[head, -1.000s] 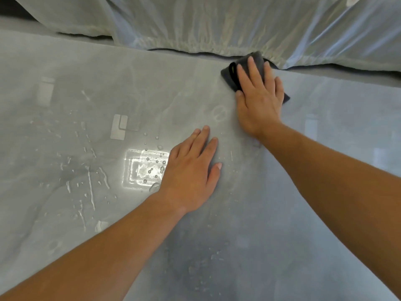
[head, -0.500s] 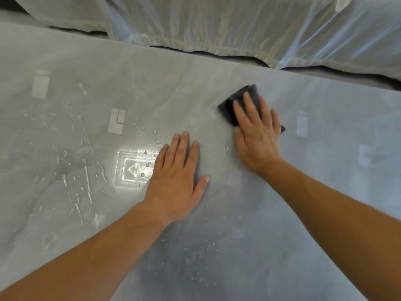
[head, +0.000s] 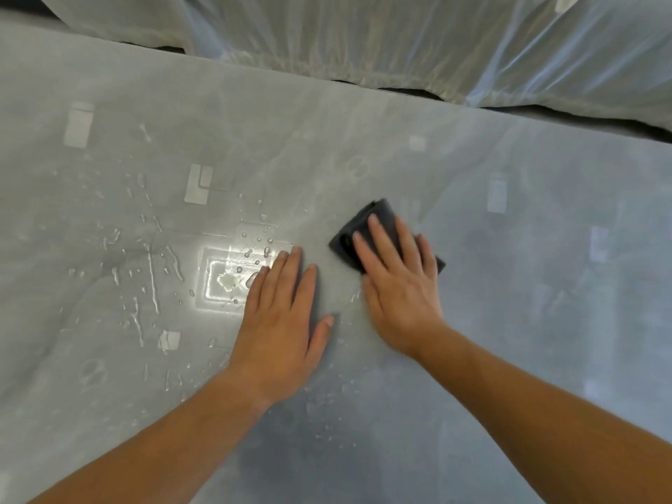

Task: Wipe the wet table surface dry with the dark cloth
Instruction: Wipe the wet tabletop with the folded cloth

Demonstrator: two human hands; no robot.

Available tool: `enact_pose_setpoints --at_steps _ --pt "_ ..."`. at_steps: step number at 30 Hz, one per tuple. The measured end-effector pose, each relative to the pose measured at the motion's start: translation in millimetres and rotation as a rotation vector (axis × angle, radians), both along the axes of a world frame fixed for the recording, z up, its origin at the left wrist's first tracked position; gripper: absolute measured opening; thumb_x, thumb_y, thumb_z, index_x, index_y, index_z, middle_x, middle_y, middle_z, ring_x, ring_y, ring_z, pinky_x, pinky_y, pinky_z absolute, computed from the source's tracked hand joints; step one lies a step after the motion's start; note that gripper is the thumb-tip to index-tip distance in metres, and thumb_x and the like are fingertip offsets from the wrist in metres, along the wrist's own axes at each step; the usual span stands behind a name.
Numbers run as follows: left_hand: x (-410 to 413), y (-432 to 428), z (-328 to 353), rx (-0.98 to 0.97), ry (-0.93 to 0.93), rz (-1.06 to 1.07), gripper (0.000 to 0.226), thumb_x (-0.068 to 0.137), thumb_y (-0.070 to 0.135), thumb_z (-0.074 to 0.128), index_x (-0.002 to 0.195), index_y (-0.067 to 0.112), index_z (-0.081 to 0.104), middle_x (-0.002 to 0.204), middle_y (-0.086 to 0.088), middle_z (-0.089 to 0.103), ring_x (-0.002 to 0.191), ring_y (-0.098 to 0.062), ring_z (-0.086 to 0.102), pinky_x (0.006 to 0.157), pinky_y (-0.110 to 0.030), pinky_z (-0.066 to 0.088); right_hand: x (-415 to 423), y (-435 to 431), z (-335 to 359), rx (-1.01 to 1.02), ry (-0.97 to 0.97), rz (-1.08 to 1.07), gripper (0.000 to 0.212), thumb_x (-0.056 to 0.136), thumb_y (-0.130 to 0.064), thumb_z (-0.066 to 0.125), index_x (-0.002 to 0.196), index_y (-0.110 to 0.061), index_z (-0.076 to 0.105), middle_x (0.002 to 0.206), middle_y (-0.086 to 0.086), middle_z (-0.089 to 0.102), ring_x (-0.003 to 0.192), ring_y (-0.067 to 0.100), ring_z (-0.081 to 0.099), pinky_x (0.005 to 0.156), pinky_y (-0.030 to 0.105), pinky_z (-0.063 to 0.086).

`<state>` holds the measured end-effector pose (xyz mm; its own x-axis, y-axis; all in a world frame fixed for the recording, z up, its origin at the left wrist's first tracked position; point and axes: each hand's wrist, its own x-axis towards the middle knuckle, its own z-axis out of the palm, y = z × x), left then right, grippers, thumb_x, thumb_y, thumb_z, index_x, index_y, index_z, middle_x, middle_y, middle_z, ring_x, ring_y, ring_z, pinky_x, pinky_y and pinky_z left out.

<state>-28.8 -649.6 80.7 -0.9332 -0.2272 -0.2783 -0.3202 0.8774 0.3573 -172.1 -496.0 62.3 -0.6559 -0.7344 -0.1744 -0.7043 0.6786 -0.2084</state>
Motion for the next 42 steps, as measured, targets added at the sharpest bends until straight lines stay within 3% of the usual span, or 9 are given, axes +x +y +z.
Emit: enact_pose_setpoints --at_steps 4,10,17,23,28,31,34,38,42 --pt "24.7 7.5 1.8 -0.026 -0.025 0.030 0.068 0.103 0.050 0.029 0.156 0.008 0.028 0.167 -0.015 0.014 0.155 -0.028 0.006 0.124 -0.048 0.009 2.8 29.5 -0.9 0.016 -0.020 0.245 0.056 0.101 -0.032 0.037 0.157 -0.030 0.029 0.168 -0.003 0.017 0.155 0.030 0.008 0.123 0.055 0.011" --pt "50.6 13.4 0.7 -0.056 -0.027 0.041 0.065 0.102 0.046 0.035 0.154 0.008 0.032 0.166 -0.016 0.017 0.155 -0.029 0.008 0.125 -0.046 0.007 -18.2 -8.4 -3.2 -0.030 -0.020 -0.142 0.061 0.098 -0.026 0.034 0.158 -0.029 0.025 0.168 -0.002 0.013 0.154 0.031 0.005 0.123 0.052 0.006" --pt "74.5 23.1 10.8 -0.039 -0.015 0.022 0.065 0.102 0.048 0.029 0.154 0.010 0.033 0.167 -0.013 0.016 0.155 -0.027 0.006 0.125 -0.046 0.006 58.1 58.1 2.8 0.011 -0.031 0.334 0.058 0.098 -0.033 0.039 0.156 -0.029 0.032 0.167 -0.001 0.019 0.155 0.032 0.010 0.122 0.056 0.012" --pt "103.5 23.7 8.7 -0.055 -0.036 -0.024 0.064 0.103 0.047 0.028 0.155 0.010 0.032 0.167 -0.014 0.015 0.155 -0.028 0.005 0.125 -0.048 0.007 50.7 30.3 -2.6 -0.028 -0.030 -0.107 0.060 0.098 -0.027 0.033 0.158 -0.029 0.025 0.168 -0.001 0.013 0.155 0.031 0.003 0.124 0.052 0.003" --pt "120.5 25.5 -3.5 -0.087 -0.058 -0.081 0.067 0.102 0.051 0.028 0.157 0.013 0.025 0.168 -0.013 0.010 0.156 -0.028 0.000 0.124 -0.049 0.006 130.3 56.9 -0.7 -0.011 -0.008 0.111 0.056 0.103 -0.035 0.036 0.158 -0.027 0.028 0.168 -0.001 0.015 0.155 0.031 0.004 0.123 0.055 0.008" --pt "120.6 29.5 -6.8 -0.066 -0.032 -0.052 0.069 0.101 0.053 0.028 0.157 0.013 0.024 0.168 -0.014 0.009 0.156 -0.028 0.000 0.124 -0.050 0.005 134.7 75.8 -2.5 0.010 -0.011 0.212 0.056 0.101 -0.035 0.037 0.157 -0.030 0.031 0.167 -0.003 0.017 0.155 0.030 0.007 0.123 0.055 0.010" --pt "122.4 31.7 -7.6 -0.046 -0.013 -0.039 0.069 0.101 0.053 0.027 0.157 0.013 0.022 0.168 -0.013 0.005 0.155 -0.027 -0.005 0.125 -0.048 0.000 111.3 70.1 -5.9 -0.020 0.012 0.080 0.055 0.100 -0.034 0.036 0.155 -0.030 0.033 0.167 -0.004 0.020 0.154 0.030 0.012 0.123 0.053 0.011" --pt "134.9 32.4 -4.6 -0.016 0.013 -0.042 0.069 0.102 0.053 0.027 0.157 0.013 0.020 0.169 -0.011 0.003 0.155 -0.025 -0.006 0.125 -0.044 -0.004 134.4 54.0 -5.4 -0.046 0.013 -0.206 0.056 0.102 -0.031 0.033 0.158 -0.028 0.027 0.168 -0.002 0.014 0.154 0.030 0.005 0.123 0.048 0.003" --pt "160.2 35.5 0.7 0.003 0.030 -0.077 0.069 0.101 0.052 0.027 0.157 0.012 0.020 0.168 -0.012 0.004 0.156 -0.025 -0.004 0.125 -0.046 0.001 199.0 75.8 -3.6 -0.028 0.009 -0.025 0.055 0.103 -0.034 0.034 0.158 -0.027 0.027 0.168 -0.002 0.014 0.155 0.030 0.004 0.124 0.053 0.007"
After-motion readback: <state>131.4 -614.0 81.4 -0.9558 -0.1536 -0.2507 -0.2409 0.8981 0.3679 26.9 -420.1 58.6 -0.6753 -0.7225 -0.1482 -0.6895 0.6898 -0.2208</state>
